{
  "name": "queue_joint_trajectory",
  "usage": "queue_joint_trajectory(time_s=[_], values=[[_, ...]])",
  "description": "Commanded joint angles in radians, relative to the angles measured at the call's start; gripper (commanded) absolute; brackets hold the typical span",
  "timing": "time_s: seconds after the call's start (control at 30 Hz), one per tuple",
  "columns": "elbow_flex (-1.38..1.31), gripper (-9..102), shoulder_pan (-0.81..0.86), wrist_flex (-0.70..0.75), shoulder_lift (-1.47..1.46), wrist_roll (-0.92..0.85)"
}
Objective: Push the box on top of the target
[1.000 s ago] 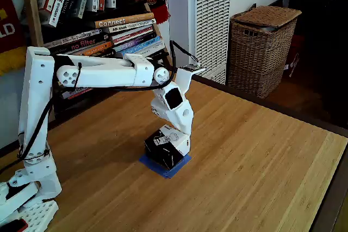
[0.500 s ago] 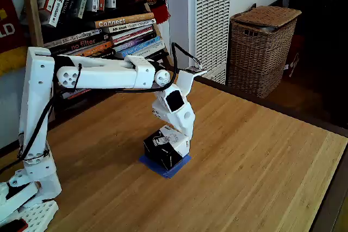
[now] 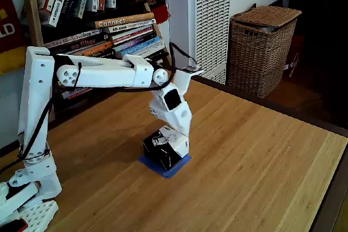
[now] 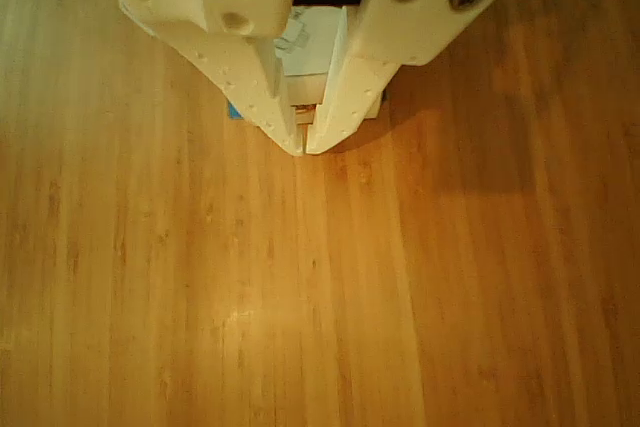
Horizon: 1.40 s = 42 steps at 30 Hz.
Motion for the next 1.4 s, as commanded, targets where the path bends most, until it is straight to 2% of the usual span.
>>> queue_joint_trajectory(time_s=[0.0, 1.37], values=[[-0.009, 0, -0.012, 0.009, 0.075, 0.005], [0.072, 0, -0.006, 0.029, 0.121, -0.107]])
